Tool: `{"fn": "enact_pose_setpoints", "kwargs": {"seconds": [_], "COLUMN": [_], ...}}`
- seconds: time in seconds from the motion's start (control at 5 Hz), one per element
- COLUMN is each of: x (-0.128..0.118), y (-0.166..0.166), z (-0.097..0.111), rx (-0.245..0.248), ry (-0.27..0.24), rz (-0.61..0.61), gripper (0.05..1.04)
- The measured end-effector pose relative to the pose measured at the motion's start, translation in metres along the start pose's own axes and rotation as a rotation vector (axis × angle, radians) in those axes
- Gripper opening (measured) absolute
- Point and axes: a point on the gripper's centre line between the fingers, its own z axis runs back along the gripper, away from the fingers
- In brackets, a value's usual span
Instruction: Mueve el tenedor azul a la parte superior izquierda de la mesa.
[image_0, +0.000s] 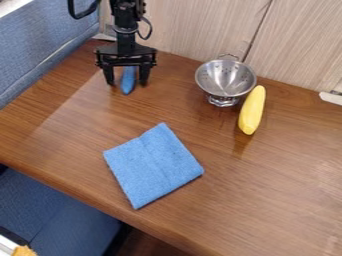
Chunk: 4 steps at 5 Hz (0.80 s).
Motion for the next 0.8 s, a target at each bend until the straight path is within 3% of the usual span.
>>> {"fn": "enact_pose_setpoints", "kwargs": {"seconds": [0.4, 0.8], "x": [-0.001, -0.033], "y": [0.001, 0.021], "z": [0.041, 0.067], "rx": [-0.044, -0.01], "ry": [-0.058, -0.085], "rz": [0.018, -0.008], "gripper": [0.999, 0.999]}}
